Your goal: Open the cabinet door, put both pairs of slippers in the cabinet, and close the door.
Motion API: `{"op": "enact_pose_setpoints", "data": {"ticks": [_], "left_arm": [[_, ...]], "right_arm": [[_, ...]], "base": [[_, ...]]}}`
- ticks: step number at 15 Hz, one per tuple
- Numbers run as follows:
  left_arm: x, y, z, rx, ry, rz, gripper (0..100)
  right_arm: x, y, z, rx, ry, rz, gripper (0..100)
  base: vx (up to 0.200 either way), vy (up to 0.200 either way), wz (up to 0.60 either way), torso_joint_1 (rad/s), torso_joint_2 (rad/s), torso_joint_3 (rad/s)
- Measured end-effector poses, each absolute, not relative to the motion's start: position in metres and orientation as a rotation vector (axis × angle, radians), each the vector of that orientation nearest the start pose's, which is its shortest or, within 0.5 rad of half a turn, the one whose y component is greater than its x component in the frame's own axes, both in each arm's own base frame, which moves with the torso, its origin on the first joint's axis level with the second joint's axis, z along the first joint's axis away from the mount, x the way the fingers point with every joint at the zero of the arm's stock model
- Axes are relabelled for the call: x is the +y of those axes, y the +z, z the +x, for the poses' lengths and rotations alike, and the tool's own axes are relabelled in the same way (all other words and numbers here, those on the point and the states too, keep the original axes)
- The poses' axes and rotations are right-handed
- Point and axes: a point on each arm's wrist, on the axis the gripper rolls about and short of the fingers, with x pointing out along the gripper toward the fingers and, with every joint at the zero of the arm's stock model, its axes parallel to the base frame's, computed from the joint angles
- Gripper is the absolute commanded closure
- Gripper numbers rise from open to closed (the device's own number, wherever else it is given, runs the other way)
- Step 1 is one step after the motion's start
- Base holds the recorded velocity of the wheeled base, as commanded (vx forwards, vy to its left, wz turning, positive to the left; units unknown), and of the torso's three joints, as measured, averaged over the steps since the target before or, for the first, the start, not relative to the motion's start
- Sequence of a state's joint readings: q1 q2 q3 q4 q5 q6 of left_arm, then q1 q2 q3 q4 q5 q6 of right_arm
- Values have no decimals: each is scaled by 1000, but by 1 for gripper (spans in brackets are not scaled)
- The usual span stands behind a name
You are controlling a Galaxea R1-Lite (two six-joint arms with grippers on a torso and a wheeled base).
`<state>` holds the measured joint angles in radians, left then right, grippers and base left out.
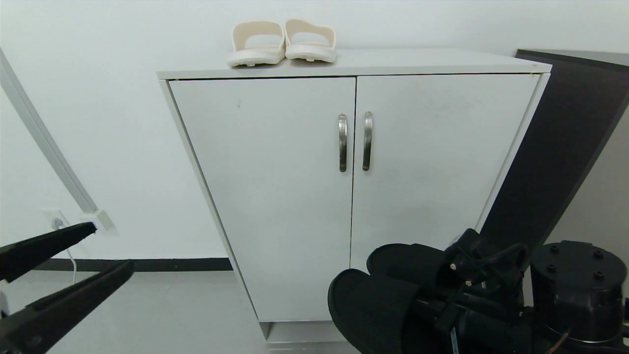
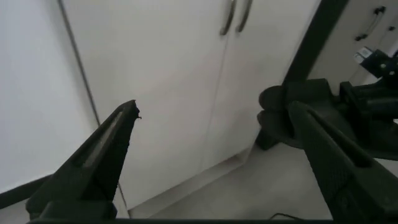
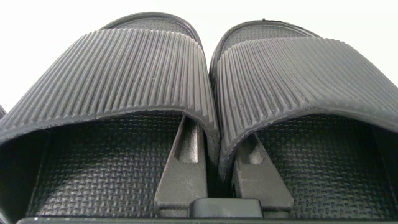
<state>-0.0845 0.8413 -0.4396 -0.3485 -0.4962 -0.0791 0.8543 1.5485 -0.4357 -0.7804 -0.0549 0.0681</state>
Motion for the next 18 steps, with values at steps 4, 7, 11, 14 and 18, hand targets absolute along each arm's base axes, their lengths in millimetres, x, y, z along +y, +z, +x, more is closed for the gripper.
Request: {"op": "enact_pose_setpoints", "data": {"ticks": [4,7,11,14,18], "left_arm": [[-49,234,121,135,-789,-83,0],[-82,248,146,162,-887,-71,0],[-136,266,174,167,-1007,-62,0],[-171,274,190,176,-1098,-72,0],[-206,282,226,233,-1260,-175,0]], "right_arm": [[177,143,155,332,779,-86,100],[177,143,155,332,778,-87,100],[178,141,156,342,778,-92,100],[178,140,156,346,777,-95,100],[179,139,156,345,779,-104,100]], "base": [[0,0,0,0,0,0],[0,0,0,0,0,0],[0,0,0,0,0,0],[0,0,0,0,0,0],[0,0,0,0,0,0]]}}
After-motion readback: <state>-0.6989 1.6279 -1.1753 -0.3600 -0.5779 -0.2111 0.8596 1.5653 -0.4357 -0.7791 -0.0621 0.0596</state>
